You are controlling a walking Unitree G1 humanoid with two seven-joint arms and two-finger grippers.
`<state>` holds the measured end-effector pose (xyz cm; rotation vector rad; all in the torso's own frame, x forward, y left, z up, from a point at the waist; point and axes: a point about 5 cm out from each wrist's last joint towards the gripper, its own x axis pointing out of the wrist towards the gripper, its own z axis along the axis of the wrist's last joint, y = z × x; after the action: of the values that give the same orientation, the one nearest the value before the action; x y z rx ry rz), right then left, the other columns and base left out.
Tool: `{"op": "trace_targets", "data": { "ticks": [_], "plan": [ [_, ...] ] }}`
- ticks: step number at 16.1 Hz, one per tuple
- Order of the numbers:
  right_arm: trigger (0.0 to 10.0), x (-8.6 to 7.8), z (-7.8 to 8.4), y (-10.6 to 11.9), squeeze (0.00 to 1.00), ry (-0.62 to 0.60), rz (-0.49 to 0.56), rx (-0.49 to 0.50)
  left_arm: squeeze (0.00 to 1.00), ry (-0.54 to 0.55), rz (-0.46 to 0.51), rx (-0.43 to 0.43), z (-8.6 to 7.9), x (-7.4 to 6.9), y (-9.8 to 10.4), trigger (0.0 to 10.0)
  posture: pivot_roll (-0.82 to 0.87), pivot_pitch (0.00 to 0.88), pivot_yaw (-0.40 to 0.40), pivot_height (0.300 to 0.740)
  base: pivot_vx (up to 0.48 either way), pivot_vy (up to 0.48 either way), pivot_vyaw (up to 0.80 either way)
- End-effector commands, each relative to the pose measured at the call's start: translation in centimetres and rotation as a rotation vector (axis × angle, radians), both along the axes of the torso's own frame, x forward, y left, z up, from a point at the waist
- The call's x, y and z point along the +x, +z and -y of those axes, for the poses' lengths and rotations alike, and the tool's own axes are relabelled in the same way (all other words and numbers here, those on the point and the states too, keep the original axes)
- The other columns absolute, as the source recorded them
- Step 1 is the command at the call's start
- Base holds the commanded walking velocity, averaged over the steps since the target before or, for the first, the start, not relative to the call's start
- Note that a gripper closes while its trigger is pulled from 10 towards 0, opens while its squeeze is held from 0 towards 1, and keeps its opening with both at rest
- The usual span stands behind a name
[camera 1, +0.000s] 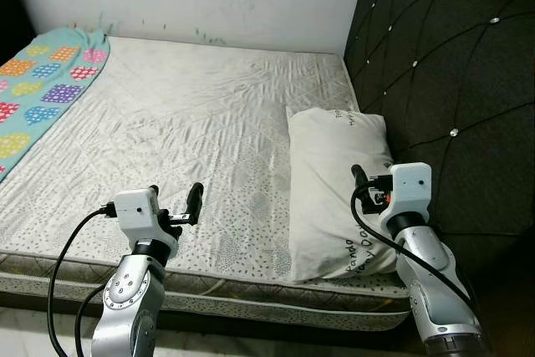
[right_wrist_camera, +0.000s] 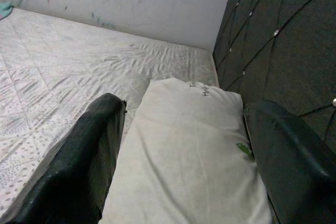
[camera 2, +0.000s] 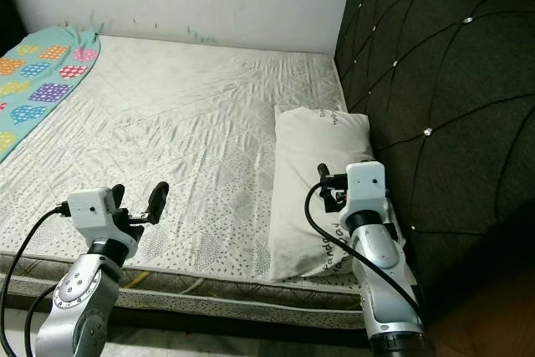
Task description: Clean up the room
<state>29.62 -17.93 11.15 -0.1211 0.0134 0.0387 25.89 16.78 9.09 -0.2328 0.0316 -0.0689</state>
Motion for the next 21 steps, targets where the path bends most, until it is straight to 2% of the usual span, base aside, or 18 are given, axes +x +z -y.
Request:
{"op": "trace_targets", "data": {
  "ticks": [1,4,10,13,21],
  "plan": [
    [10.0,0.24,0.23,0.34,0.00,-0.006,0.004,0.005,0.00,-0.017,0.018,-0.005,0.24,0.21,0.60,10.0,-0.11,0.000,-0.044,0.740,0.000,0.300,0.00],
    [10.0,0.24,0.21,0.30,0.00,0.002,0.000,0.006,0.00,-0.014,0.018,-0.009,0.29,0.29,0.59,10.0,-0.11,0.000,-0.047,0.740,0.000,0.290,0.00],
    [10.0,0.28,0.18,0.29,0.00,0.013,-0.004,0.000,0.00,-0.016,0.028,0.003,0.41,0.30,0.66,10.0,-0.12,0.000,-0.050,0.740,0.000,0.000,0.00],
    [10.0,0.33,0.22,0.28,0.00,0.016,-0.007,-0.004,0.00,-0.010,0.031,-0.021,0.51,0.37,0.67,10.0,-0.12,0.000,-0.051,0.740,0.000,0.000,0.00],
    [10.0,0.46,0.31,0.33,0.00,0.024,-0.008,-0.016,0.00,0.000,0.015,-0.044,0.52,0.57,0.48,10.0,-0.12,0.000,-0.062,0.740,0.000,0.456,0.00]
  ]
}}
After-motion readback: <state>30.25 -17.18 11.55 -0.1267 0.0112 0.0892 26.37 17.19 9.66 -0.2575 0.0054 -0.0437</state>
